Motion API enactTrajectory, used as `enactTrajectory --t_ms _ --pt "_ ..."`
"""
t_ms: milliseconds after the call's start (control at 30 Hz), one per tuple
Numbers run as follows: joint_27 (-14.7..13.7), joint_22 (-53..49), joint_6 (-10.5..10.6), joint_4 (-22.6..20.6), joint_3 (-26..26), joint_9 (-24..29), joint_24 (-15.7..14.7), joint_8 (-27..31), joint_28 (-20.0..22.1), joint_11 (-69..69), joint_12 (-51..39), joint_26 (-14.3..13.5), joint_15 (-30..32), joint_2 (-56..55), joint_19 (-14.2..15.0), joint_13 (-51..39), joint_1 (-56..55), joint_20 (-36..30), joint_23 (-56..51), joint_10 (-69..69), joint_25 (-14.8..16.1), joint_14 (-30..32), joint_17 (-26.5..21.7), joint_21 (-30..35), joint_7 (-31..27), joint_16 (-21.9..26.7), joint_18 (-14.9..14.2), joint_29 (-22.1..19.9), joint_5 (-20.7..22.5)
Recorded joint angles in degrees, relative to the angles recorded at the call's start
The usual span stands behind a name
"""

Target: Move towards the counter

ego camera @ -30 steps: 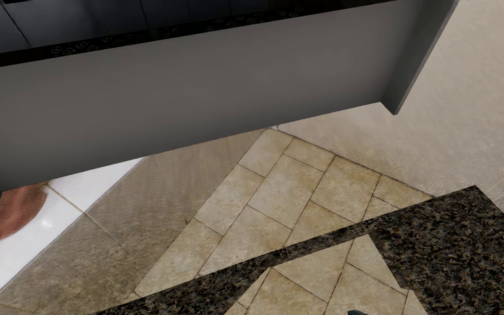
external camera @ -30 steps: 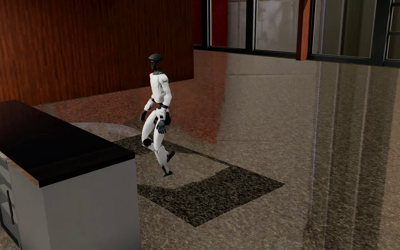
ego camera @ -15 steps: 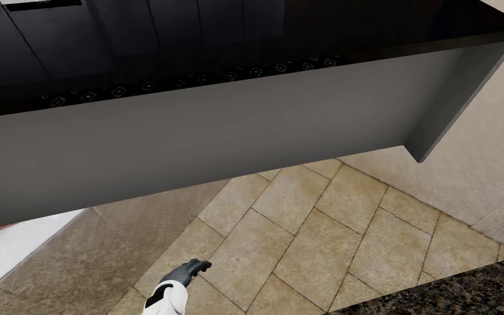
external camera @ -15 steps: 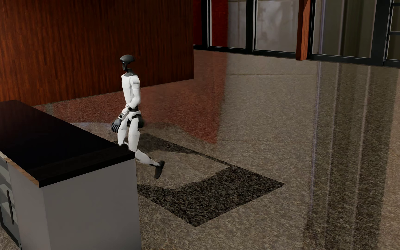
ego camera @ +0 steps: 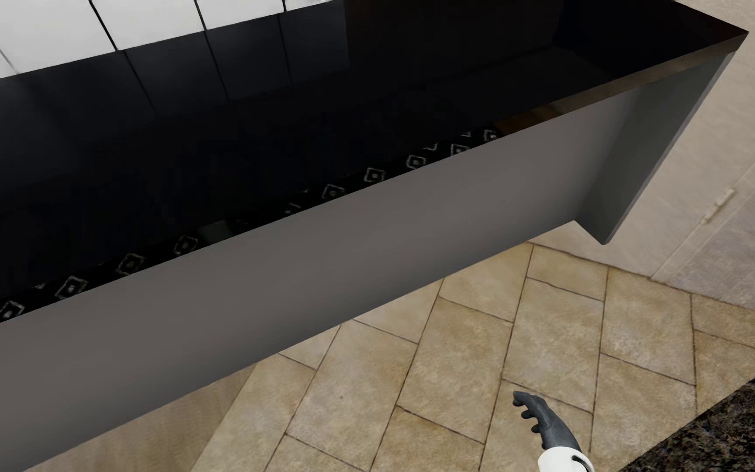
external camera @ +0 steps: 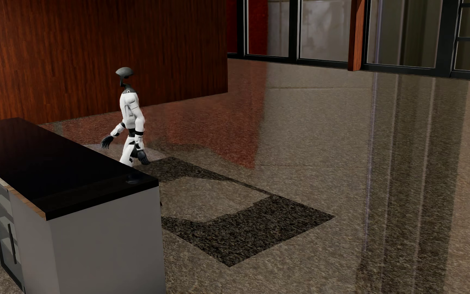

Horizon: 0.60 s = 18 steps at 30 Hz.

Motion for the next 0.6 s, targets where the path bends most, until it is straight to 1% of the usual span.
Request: enactTrajectory --t_ms 33,67,100,133,167,200,233,267,300,333,367,400,433,467,533,567,600 --pt "1.55 0.05 -0.69 -1.33 -0.31 0.18 2.20 3.01 -2.82 7.70 -2.58 -0.54 5.83 -3.31 1.35 1.60 1.37 -2.77 1.75 0.75 -0.19 -1.60 -0.20 -0.27 0.67 0.20 0.13 1.04 -1.98" --pt "3.07 -1.03 -1.41 -2.89 -0.65 0.31 3.58 6.53 -3.14 15.75 -5.26 -1.26 11.67 -7.24 2.91 2.78 2.81 -3.94 4.06 1.00 -1.56 -3.10 -1.28 0.22 1.31 0.37 0.36 3.49 -3.64" --pt "4.44 -2.66 -2.27 -4.40 -0.94 0.46 4.03 9.57 -1.12 23.05 -7.81 -1.60 14.92 -10.77 1.53 3.92 4.35 -3.42 6.58 1.14 -3.43 -4.33 -2.53 0.72 1.61 0.40 0.53 5.61 -4.91" --pt "6.23 -4.84 -3.25 -5.73 -1.16 0.68 3.56 11.35 3.34 28.50 -9.77 -2.70 14.59 -13.60 0.74 5.17 5.45 -1.32 9.11 1.77 -4.35 -5.50 -3.05 0.03 1.53 0.62 0.54 5.61 -6.19" --pt "8.14 -5.75 -4.23 -6.83 -1.35 0.85 2.46 12.18 8.19 31.26 -13.01 -3.47 12.30 -15.65 0.77 6.86 6.13 1.02 11.22 2.47 -3.66 -6.50 -2.69 -2.22 0.96 0.37 0.41 4.02 -7.14" --pt "10.07 -6.19 -5.04 -7.64 -1.55 0.92 1.86 12.32 11.76 31.20 -16.41 -4.29 10.31 -16.92 1.46 8.63 6.75 2.26 13.03 2.83 -1.72 -7.24 -1.72 -5.08 -0.09 0.42 0.20 2.41 -7.46" --pt "11.37 -6.32 -5.70 -8.29 -1.76 0.88 1.68 11.92 12.91 28.59 -20.13 -4.65 7.15 -17.58 1.91 10.31 7.13 2.44 14.84 3.03 -0.50 -7.82 -1.05 -7.02 -1.39 0.78 -0.12 2.12 -7.42" --pt "11.58 -6.81 -6.24 -8.94 -2.01 0.73 1.84 11.31 12.54 23.55 -23.82 -4.94 4.83 -17.74 2.03 11.95 7.38 1.97 15.98 3.02 -0.50 -8.37 -0.87 -7.30 -2.74 1.31 -0.54 4.06 -7.20" --pt "10.87 -7.72 -6.75 -9.63 -2.30 0.50 2.56 11.05 11.62 16.02 -27.11 -5.75 3.94 -17.25 3.09 13.65 7.62 0.85 16.25 2.91 -1.34 -8.89 -1.15 -6.43 -4.01 2.01 -0.95 7.53 -6.57" --pt "9.85 -9.18 -7.20 -10.25 -2.59 0.18 3.06 11.49 11.38 5.63 -29.80 -6.94 5.48 -15.97 4.53 15.16 8.03 0.12 15.76 2.11 -2.24 -9.05 -1.40 -5.63 -5.31 2.58 -1.19 10.70 -5.34" --pt "9.29 -10.71 -7.62 -10.68 -2.73 -0.23 3.48 9.20 11.54 -2.76 -31.76 -8.12 5.87 -13.68 1.84 16.34 8.45 -0.54 14.77 0.73 -2.84 -8.89 -1.37 -5.32 -6.40 3.13 -1.28 12.25 -5.27" --pt "8.93 -12.35 -8.07 -11.24 -2.83 -0.56 3.49 6.49 12.41 -4.95 -33.01 -9.36 3.89 -12.13 -1.13 17.19 8.46 -0.75 13.58 0.52 -3.41 -9.10 -1.49 -5.26 -7.14 3.39 -1.47 12.39 -6.15" --pt "8.85 -13.78 -8.49 -11.52 -2.91 -0.89 3.66 4.22 13.21 -6.93 -33.47 -10.00 2.62 -10.66 -2.13 17.30 8.48 -0.79 12.78 0.35 -3.84 -9.32 -1.36 -5.44 -7.71 3.77 -1.70 11.90 -6.64" --pt "9.01 -15.09 -8.73 -11.30 -3.03 -1.21 3.42 3.51 14.24 -9.39 -33.06 -10.38 3.08 -9.37 -0.97 16.59 8.56 -0.03 12.28 -0.02 -4.22 -9.39 -1.17 -5.50 -8.11 3.94 -1.96 11.35 -6.28" --pt "9.13 -16.70 -8.60 -10.27 -2.98 -1.72 1.73 2.83 15.66 -12.48 -30.08 -10.14 4.23 -8.11 -0.37 13.82 8.88 2.88 10.90 -0.66 -5.25 -9.57 -1.62 -4.66 -7.98 3.20 -2.46 11.16 -5.16" --pt "8.60 -16.52 -8.33 -9.56 -2.80 -1.95 0.59 2.72 15.91 -13.69 -28.07 -9.98 4.69 -7.64 0.44 12.29 9.22 4.27 9.49 -1.10 -5.75 -9.72 -2.09 -4.07 -7.58 2.44 -2.68 10.94 -4.48" --pt "7.89 -15.35 -8.01 -8.81 -2.54 -2.20 -0.40 2.84 15.74 -14.85 -26.04 -9.25 5.06 -7.12 1.35 10.91 9.86 5.12 7.61 -1.73 -5.88 -9.81 -2.38 -3.71 -6.94 1.71 -2.91 10.18 -3.77"
